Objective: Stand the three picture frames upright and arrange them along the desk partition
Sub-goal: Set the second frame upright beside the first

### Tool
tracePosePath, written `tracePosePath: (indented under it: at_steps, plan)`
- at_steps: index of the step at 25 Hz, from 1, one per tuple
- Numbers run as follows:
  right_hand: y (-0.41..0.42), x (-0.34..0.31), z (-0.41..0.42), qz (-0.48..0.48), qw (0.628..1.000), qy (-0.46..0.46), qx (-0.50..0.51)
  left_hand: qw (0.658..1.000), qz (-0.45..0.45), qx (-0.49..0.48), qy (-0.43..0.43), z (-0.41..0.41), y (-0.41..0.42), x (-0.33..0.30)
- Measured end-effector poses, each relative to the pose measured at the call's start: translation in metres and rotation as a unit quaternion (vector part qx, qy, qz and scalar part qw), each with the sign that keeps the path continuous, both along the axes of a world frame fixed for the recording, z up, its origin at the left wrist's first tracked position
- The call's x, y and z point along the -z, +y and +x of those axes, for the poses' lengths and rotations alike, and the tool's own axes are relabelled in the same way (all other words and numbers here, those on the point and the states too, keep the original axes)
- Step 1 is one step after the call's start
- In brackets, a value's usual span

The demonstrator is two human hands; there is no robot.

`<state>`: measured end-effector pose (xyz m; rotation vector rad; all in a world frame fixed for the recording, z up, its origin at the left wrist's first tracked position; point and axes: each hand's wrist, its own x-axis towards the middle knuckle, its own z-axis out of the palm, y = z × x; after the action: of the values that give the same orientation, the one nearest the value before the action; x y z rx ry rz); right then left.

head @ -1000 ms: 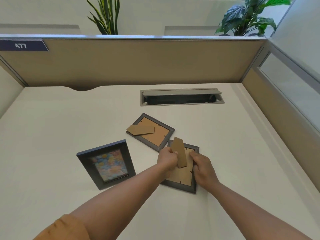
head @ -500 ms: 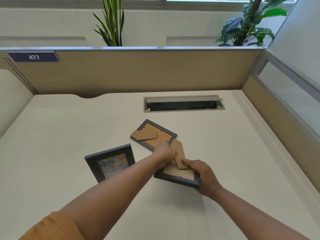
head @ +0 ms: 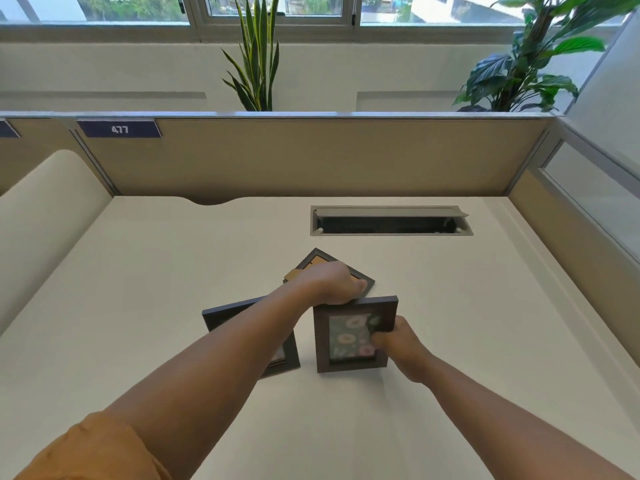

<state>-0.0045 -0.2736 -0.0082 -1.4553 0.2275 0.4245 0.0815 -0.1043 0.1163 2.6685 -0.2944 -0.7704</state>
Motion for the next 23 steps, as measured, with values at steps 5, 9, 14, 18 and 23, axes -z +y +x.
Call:
tracePosePath:
  at_steps: [5,9,14,18,23]
  plan:
    - [0.015,0.009,0.015,0.002,1.000,0.020,-0.015,0.998,0.011,0.058,0.037,-0.009,0.014,-0.002]
    - [0.021,0.007,0.029,-0.003,1.000,0.015,-0.010,0.997,-0.022,0.070,0.032,-0.005,0.021,0.003]
    - [0.020,0.008,0.038,-0.003,0.999,0.019,-0.048,0.995,-0.027,0.083,0.058,0.006,0.026,-0.002]
    - [-0.002,0.005,0.042,-0.012,0.980,0.056,-0.191,0.986,-0.043,0.084,0.139,0.028,0.033,-0.015]
    - [-0.039,0.000,0.074,-0.033,0.959,0.139,-0.244,0.994,-0.046,-0.041,0.095,0.080,0.042,0.003]
